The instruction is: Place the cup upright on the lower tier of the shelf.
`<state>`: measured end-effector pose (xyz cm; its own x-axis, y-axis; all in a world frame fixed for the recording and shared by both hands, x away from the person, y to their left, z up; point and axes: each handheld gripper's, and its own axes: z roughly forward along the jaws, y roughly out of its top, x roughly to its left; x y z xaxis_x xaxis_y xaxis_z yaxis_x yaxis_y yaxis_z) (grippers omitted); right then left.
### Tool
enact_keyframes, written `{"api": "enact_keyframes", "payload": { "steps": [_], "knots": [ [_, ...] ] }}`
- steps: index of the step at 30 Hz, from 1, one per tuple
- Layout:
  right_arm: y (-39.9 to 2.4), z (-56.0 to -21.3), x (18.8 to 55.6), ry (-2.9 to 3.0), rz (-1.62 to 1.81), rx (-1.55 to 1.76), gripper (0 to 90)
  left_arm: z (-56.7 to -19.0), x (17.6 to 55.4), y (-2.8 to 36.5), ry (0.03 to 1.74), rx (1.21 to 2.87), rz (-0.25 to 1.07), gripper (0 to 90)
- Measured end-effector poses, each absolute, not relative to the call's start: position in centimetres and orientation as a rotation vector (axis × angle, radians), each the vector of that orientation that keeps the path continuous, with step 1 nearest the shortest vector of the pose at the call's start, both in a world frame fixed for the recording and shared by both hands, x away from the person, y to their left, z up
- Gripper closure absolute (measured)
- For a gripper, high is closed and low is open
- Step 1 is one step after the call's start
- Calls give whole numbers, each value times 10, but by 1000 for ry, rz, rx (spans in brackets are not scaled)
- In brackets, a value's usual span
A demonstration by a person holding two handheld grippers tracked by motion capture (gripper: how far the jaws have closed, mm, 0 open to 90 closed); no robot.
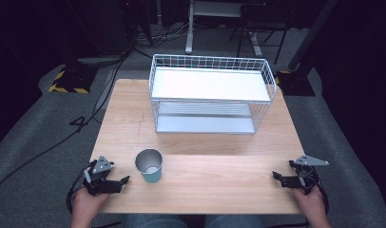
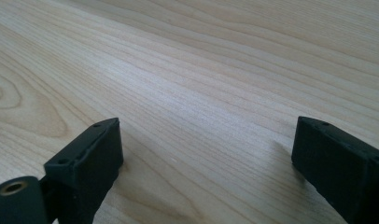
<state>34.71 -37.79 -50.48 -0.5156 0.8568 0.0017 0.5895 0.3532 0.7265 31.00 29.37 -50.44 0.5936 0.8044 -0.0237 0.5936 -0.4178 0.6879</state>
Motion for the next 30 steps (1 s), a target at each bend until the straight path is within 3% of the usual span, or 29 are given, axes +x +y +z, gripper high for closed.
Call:
{"api": "enact_keyframes", "payload": {
  "steps": [19,30],
  "knots": [
    [-377,-505,349,2241,964,1268,89,-485,279,286,1078,2062,449,189],
    [-377,-505,349,2241,964,1268,89,-474,264,269,1064,1987,402,166]
  ]
}}
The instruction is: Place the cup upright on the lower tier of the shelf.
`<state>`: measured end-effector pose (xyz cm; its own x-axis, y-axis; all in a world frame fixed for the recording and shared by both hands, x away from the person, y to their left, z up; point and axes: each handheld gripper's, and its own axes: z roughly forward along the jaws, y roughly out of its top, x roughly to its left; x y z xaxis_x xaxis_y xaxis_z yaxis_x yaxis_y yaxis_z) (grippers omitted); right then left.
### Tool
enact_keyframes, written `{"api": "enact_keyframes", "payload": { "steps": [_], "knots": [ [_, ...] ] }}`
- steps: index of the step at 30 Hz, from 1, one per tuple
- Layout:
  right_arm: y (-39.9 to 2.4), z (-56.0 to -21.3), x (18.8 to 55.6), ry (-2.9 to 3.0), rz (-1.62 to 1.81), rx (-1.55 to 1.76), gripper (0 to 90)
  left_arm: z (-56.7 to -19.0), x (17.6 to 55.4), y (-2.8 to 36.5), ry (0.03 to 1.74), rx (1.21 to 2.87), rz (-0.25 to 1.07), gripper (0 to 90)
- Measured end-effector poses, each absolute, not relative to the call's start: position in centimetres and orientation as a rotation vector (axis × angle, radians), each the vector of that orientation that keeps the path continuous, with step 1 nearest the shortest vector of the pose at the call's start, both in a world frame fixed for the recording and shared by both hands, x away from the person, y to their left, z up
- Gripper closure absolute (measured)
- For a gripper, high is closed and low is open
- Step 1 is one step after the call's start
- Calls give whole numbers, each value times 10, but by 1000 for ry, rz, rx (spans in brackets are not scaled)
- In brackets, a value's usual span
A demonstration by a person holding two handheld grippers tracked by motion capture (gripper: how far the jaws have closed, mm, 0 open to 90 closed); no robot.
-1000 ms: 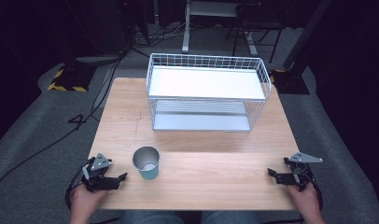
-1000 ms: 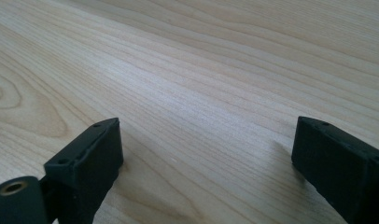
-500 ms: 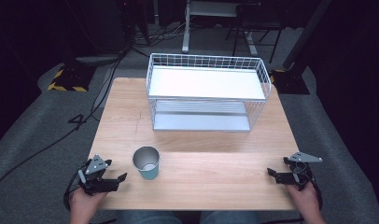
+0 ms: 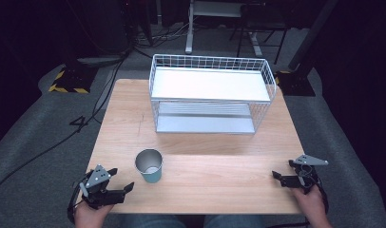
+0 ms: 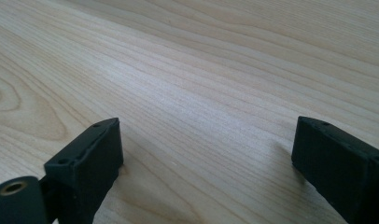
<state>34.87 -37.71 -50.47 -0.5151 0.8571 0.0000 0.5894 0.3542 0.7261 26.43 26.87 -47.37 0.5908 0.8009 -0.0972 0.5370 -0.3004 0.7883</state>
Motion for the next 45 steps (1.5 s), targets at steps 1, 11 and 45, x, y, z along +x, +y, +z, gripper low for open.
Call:
{"api": "enact_keyframes", "payload": {
  "steps": [1,11,45],
  "knots": [
    [-377,-505,349,2241,964,1268,89,-472,263,266,1060,1992,403,166],
    [-377,-505,349,2241,964,1268,89,-467,262,246,989,2014,430,166],
    [-377,-505,349,2241,963,1267,89,-496,293,193,1083,1957,423,152]
  ]
}}
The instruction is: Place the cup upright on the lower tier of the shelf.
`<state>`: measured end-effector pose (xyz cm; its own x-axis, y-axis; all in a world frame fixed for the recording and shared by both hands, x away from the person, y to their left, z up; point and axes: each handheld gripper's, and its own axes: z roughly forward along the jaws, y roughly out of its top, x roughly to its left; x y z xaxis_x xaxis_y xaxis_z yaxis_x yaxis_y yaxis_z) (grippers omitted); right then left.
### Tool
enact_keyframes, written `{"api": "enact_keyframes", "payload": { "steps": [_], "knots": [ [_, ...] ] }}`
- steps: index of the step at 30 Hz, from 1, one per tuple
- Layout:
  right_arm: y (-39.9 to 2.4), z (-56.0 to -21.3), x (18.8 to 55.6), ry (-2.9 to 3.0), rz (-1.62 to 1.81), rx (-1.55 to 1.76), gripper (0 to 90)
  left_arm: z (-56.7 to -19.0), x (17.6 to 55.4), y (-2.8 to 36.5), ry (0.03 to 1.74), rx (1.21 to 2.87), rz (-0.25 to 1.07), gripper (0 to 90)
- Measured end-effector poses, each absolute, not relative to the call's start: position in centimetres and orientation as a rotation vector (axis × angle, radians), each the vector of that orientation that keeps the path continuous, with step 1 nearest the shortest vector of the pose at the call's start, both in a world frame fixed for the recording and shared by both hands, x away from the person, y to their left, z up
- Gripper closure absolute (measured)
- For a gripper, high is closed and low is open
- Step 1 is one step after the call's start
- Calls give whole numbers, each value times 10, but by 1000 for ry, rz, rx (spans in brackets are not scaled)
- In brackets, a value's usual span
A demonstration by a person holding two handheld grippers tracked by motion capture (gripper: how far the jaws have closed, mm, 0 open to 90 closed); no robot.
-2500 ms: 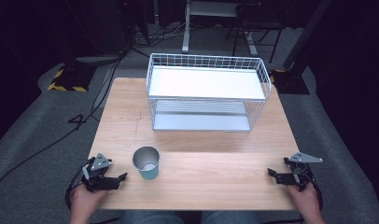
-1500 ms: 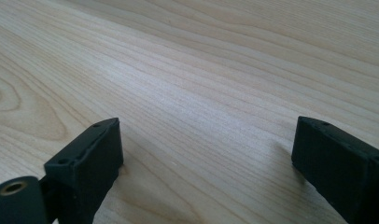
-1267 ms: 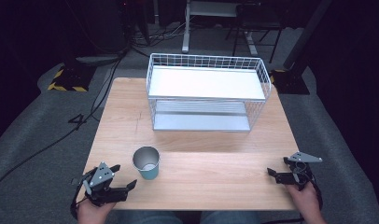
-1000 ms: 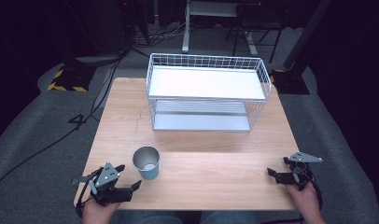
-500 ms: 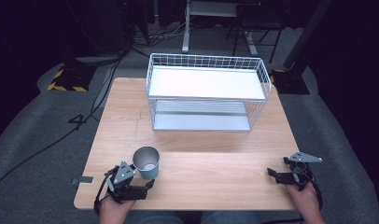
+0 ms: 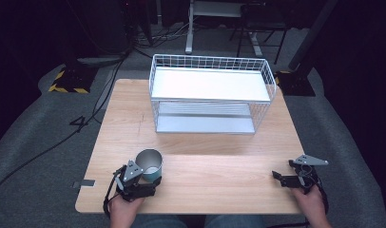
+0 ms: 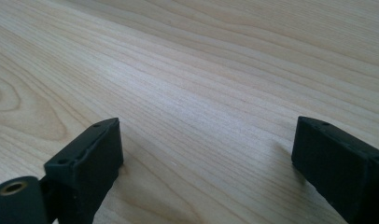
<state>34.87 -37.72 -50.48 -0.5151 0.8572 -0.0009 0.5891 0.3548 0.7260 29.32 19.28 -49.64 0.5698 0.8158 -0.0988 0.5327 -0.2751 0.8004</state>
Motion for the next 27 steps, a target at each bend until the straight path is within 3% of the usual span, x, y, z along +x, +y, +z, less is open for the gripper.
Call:
{"api": "enact_keyframes", "payload": {
  "steps": [4,9,27],
  "knots": [
    [-377,-505,349,2241,964,1268,89,-498,296,191,1081,1957,418,158],
    [-377,-505,349,2241,964,1268,89,-499,296,191,1078,1958,435,230],
    [-377,-505,349,2243,965,1266,90,-497,295,193,1097,1952,420,240]
  ]
}}
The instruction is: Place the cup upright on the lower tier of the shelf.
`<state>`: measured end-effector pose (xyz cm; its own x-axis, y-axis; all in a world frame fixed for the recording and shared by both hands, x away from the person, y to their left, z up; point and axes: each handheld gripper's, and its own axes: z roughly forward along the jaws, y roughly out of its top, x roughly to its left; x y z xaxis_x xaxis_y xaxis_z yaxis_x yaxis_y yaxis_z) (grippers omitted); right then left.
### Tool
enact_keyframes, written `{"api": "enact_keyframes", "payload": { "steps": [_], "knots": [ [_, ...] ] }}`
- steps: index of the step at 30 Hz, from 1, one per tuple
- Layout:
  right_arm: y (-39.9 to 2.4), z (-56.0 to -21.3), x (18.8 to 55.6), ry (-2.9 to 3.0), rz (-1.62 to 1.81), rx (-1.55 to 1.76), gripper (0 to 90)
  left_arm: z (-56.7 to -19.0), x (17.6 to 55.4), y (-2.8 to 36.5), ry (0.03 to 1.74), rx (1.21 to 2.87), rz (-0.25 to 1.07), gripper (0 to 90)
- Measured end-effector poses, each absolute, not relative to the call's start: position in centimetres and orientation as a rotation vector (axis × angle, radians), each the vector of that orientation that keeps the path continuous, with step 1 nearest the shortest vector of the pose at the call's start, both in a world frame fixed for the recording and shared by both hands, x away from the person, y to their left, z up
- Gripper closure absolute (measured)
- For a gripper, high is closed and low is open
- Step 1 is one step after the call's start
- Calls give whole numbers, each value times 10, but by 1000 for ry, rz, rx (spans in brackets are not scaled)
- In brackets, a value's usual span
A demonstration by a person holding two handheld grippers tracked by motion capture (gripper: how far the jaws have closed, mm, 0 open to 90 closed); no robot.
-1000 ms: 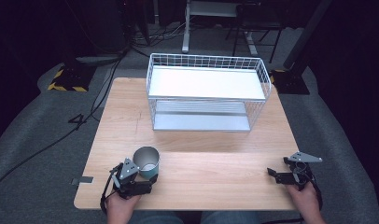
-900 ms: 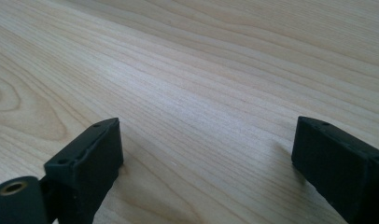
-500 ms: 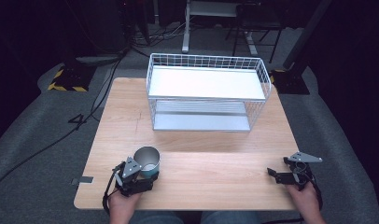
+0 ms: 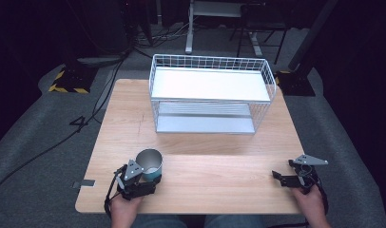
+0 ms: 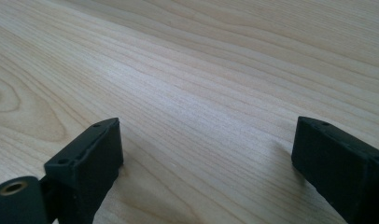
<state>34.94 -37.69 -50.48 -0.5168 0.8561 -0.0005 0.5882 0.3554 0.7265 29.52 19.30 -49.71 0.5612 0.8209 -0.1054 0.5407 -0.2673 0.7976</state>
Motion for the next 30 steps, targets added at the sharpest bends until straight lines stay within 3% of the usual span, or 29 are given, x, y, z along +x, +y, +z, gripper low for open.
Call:
{"api": "enact_keyframes", "payload": {
  "steps": [30],
  "knots": [
    [-376,-505,351,2242,965,1264,92,-454,315,174,1025,1894,451,240]
  ]
}}
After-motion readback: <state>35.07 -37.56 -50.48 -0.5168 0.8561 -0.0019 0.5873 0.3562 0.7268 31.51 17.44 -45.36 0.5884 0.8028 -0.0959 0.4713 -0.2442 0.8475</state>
